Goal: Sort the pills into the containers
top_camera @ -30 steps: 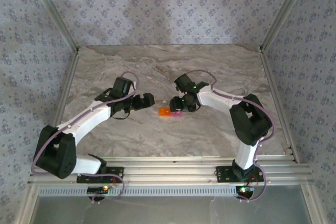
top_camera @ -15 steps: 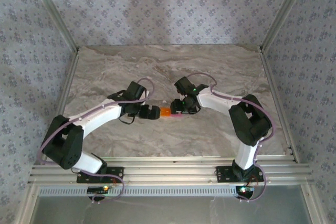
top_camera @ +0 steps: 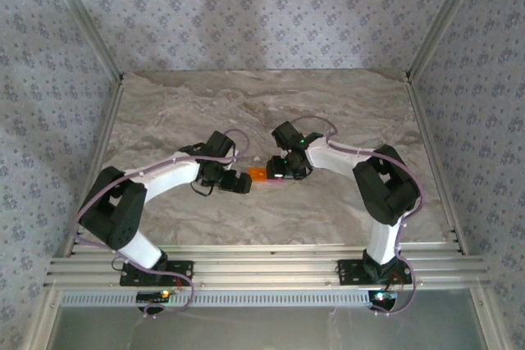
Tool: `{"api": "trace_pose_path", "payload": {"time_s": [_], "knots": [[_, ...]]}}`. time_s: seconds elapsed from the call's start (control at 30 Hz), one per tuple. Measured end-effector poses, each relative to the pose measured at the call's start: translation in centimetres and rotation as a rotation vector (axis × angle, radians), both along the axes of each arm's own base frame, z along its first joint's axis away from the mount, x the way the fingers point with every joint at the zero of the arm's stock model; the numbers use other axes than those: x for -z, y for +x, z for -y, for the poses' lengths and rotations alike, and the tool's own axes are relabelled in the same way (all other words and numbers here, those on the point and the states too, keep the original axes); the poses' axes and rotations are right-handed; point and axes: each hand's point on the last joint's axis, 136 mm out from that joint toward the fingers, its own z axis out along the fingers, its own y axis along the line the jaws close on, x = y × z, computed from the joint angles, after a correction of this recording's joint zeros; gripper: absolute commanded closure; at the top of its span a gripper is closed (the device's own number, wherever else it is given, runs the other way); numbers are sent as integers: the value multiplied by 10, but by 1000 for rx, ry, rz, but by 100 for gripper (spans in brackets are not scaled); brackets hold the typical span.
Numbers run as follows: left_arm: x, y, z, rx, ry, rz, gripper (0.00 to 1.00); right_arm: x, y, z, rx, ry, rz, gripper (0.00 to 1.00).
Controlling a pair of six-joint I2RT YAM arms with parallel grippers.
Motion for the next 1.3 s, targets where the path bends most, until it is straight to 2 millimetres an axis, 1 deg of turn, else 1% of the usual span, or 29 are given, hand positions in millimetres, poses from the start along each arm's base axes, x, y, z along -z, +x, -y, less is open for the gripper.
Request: {"api": "trace_pose_path", "payload": {"time_s": [0.27,0.5,0.67,0.87,1.07,1.3], "knots": [[4,11,6,13,15,1,1,1,2,-4,6,18,1,43],[7,18,7,13,33,8,1,2,3,-7,3,31,1,44],[9,27,8,12,53,20,1,2,3,-9,0,37,0,45],[3,41,9,5,65,53,0,2,4,-10,-3,41,2,45],[0,50,7,3,79,71,1,2,4,-12,-6,44,6,46],[-10,64,6,-15,83,98,0,2,4,-12,-7,44,6,46]]}}
